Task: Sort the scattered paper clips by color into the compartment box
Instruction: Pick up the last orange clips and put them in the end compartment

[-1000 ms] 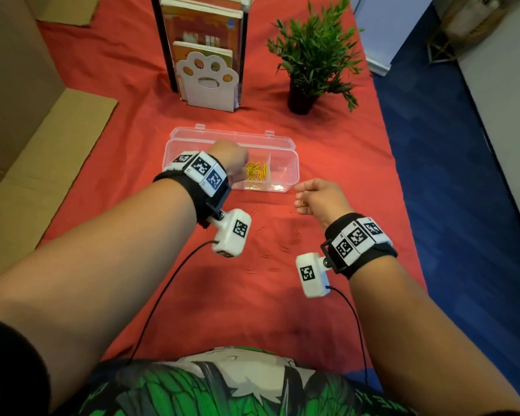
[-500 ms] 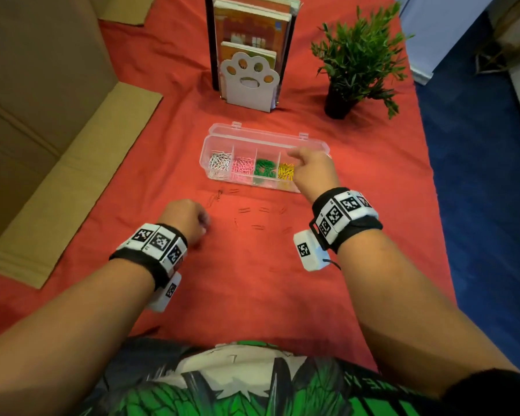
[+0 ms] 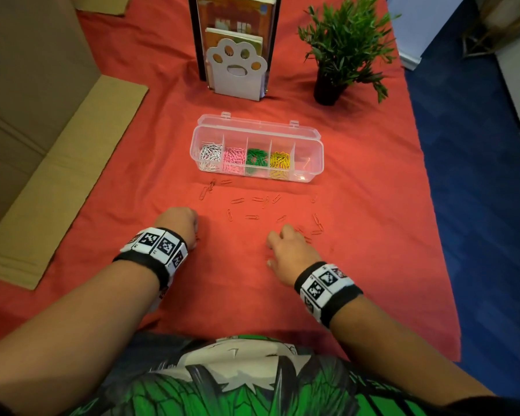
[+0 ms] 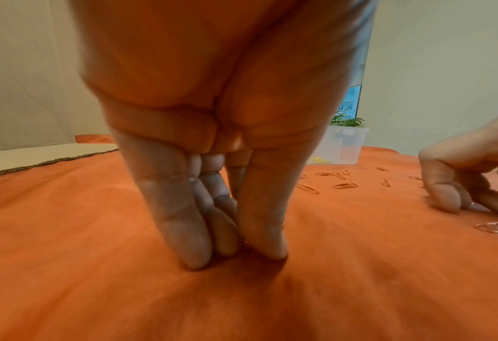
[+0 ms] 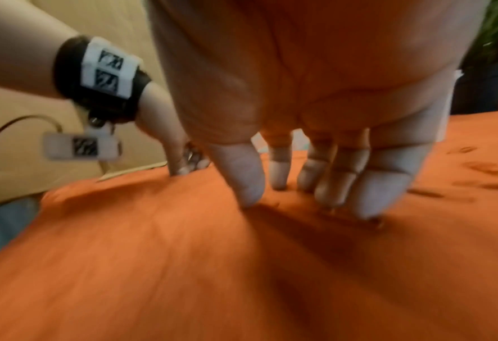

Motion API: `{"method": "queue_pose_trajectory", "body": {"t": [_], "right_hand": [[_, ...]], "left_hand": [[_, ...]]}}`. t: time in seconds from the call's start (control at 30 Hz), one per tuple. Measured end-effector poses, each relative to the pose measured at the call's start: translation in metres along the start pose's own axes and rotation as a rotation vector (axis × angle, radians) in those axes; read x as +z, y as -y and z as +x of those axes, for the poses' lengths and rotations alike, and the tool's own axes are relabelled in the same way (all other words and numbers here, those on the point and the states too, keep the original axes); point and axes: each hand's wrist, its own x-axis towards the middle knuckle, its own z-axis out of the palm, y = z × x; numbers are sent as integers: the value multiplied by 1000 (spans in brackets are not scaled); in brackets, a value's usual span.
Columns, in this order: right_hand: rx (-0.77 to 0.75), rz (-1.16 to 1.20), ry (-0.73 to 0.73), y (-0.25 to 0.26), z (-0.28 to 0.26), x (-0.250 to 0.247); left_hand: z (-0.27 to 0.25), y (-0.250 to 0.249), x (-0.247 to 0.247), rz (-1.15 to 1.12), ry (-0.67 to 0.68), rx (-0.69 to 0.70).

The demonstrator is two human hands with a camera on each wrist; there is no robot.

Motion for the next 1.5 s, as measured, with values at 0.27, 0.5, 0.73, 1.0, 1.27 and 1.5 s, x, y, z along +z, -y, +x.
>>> {"method": "queue_pose_trajectory", "body": {"t": [0.27,0.5,0.73,1.0,1.27,1.5], "right_hand": [[-85,-24,-74,13,3,8],[122,372,-110,-33,10,-6],[116,380,-89,-54,-7,2],[55,19,-141,-29,-17,17],[111,168,-48,-30,-14,15],[427,1319,-73,-50,2,-12]], "left_hand": [[-2,-11,7,-321,-156,42],[3,-28,11,-890,-94,32],[18,-36,15,-826,-128,-51],[17,-53,14,-343,-269,30],[24,-58,21,-270,-276,124],[18,-56,28,-331,-320,261]]}}
